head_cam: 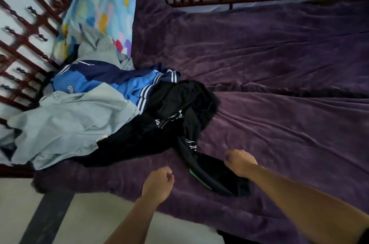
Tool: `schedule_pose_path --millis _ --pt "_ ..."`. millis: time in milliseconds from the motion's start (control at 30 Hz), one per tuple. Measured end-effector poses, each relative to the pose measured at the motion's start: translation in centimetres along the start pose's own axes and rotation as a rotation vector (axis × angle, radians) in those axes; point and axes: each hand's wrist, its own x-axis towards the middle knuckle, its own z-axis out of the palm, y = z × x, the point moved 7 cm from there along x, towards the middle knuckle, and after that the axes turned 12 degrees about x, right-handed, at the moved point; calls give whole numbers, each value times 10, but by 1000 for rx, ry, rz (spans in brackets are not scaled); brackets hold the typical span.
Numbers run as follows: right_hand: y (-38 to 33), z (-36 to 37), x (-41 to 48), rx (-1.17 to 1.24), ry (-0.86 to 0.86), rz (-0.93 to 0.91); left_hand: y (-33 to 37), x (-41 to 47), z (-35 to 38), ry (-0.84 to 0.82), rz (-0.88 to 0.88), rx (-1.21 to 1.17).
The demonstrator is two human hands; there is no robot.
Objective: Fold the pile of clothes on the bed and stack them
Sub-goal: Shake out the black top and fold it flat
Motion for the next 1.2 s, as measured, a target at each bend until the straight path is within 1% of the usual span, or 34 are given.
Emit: schedule_pose_path --millis 167,367,433,533,600,633,700,733,767,867,933,1000,1033,1100,1133,1200 --pt "-53 11 47 61 -28 47 -30 45 -16 -38 1 14" --pt "-90 -4 114 70 34 124 -45 100 -14 -115 127 24" --pt "-94 -16 141 53 85 168 -49 123 -14 -125 185 10" --pt "-99 -42 188 48 266 204 -53 165 -13 -139 286 3" --pt "-103 -50 218 18 336 242 -58 192 -13 -140 340 -4" --pt "-103 -46 232 22 336 281 -61 204 -14 -139 363 -9" --pt "-105 -25 252 33 262 339 -67 224 -19 -132 406 -1" --pt "-107 -12 255 69 218 352 -70 233 -23 -126 424 9" --pt "-112 1 250 157 222 349 -71 239 -28 -127 442 19" --pt "-124 21 207 466 397 330 -67 255 -47 -96 490 13" --pt "-127 30 171 554 437 327 -54 264 -64 -11 538 30" --pt "-129 38 136 654 429 329 -33 265 -72 63 641 118" --pt "-129 41 119 765 426 323 -22 265 -72 75 690 188" --pt "-136 38 85 1042 436 277 -7 264 -64 39 745 350" --pt "-141 30 68 1138 444 244 -2 263 -57 -1 749 413" --pt "-151 9 38 1203 434 150 6 255 -46 -58 756 488"
